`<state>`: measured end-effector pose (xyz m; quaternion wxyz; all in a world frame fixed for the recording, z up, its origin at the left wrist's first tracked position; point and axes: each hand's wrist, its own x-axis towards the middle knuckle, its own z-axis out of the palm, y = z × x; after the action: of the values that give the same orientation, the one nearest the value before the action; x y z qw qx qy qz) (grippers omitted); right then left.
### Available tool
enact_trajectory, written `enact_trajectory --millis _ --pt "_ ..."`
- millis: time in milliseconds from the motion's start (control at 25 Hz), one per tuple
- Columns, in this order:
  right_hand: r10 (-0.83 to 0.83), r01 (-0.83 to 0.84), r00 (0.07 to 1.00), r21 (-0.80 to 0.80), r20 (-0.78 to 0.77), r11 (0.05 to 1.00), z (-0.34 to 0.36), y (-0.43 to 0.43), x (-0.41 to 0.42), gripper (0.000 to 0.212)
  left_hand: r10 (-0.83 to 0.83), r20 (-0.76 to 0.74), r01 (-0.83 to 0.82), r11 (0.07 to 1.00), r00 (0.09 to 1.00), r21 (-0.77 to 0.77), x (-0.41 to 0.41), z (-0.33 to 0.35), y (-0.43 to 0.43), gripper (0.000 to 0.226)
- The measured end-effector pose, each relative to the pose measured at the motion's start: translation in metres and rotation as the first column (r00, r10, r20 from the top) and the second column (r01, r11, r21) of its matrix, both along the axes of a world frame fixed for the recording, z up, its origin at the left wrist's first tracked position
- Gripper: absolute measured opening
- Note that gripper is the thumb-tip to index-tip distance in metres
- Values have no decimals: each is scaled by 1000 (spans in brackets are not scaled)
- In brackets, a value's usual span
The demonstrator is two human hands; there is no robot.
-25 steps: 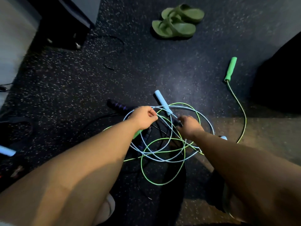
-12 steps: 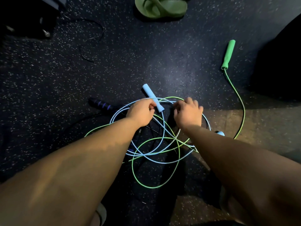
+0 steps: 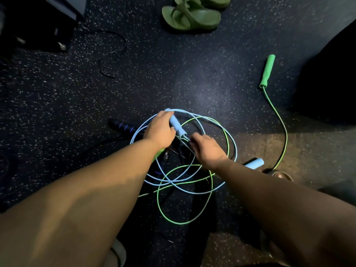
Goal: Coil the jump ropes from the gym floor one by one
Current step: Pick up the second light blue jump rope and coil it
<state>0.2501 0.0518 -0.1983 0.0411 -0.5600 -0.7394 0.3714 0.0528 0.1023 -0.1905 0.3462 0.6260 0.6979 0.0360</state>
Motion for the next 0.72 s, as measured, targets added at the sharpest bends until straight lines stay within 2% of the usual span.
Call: enact_trajectory --millis 120,200,320,480,560,640,680,720 --pt "-37 43 990 47 -136 998 21 -3 8 13 -90 -48 89 996 995 -22 -5 37 0 62" --pt "-134 153 969 77 -210 985 39 -2 5 17 -201 -75 196 978 977 -74 1 72 -1 51" --pt "-242 289 913 101 -329 952 79 4 -4 18 -137 114 154 975 984 -159 16 121 -4 46" --pt "-279 370 829 102 -484 923 155 15 -10 15 -138 196 131 990 971 44 24 192 -7 24" --pt "-282 339 772 -7 -570 941 196 17 -8 18 -108 217 78 987 970 141 21 235 -13 19" --pt "-314 284 706 -153 -634 947 227 14 0 22 -30 303 -45 971 953 237 13 282 -22 18" --pt "-290 245 720 -160 -630 956 241 9 5 23 23 375 -134 952 927 275 8 305 -27 20" --pt "-237 214 774 -109 -588 971 253 4 12 25 58 448 -214 928 892 305 3 328 -33 22"
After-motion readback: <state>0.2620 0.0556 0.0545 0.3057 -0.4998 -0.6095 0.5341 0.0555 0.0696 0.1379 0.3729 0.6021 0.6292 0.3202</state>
